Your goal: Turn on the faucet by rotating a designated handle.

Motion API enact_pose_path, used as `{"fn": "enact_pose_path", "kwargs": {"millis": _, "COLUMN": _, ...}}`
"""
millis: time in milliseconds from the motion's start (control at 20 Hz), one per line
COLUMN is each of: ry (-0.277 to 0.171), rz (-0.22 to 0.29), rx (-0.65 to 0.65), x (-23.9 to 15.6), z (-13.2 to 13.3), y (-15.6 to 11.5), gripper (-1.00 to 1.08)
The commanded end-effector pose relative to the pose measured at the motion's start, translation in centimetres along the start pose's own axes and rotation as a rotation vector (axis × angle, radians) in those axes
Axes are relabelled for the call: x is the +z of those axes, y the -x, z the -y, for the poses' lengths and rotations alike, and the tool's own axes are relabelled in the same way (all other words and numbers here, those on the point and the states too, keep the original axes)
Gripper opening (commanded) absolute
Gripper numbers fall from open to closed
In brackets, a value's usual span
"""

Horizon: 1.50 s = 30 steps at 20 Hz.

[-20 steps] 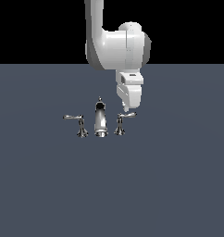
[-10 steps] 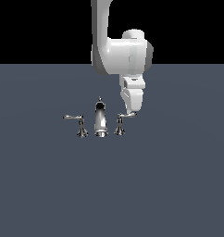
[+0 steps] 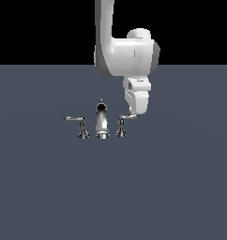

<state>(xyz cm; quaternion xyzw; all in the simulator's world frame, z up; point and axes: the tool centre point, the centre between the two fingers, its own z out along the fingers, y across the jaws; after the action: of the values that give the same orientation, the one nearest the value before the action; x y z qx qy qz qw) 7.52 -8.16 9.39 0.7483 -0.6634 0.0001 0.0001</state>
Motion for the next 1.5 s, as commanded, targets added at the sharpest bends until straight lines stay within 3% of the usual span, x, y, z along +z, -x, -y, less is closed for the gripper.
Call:
{"fn": "enact_pose_path", "kwargs": {"millis": 0, "ry": 0.0, "rz": 0.0, "rx": 0.0, "x": 0.0, "z": -0.8, "y": -0.3, "gripper": -1.0}}
{"fn": "enact_pose_path", "kwargs": {"millis": 350, "ry": 0.0, "rz": 0.0, "rx": 0.0, "x": 0.0, "z": -2.7, "y": -1.1, "gripper": -1.0}}
{"fn": "enact_pose_path", "kwargs": {"millis": 400, "ry": -0.01, "rz": 0.003, "rx": -0.012, "x": 0.0, "z": -1.8, "y": -0.2, "gripper": -1.0}}
{"fn": "enact_pose_path", "kwargs": {"millis": 1250, "ry": -0.001, "rz": 0.0, "rx": 0.0, "x": 0.0, "z": -7.2, "y": 0.7, "gripper": -1.0}}
{"fn": "enact_pose_path", "kwargs": {"millis": 1450, "ry": -0.004, "rz": -0.002, "rx": 0.005, "x": 0.0, "z": -7.2, "y": 0.9, "gripper": -1.0}}
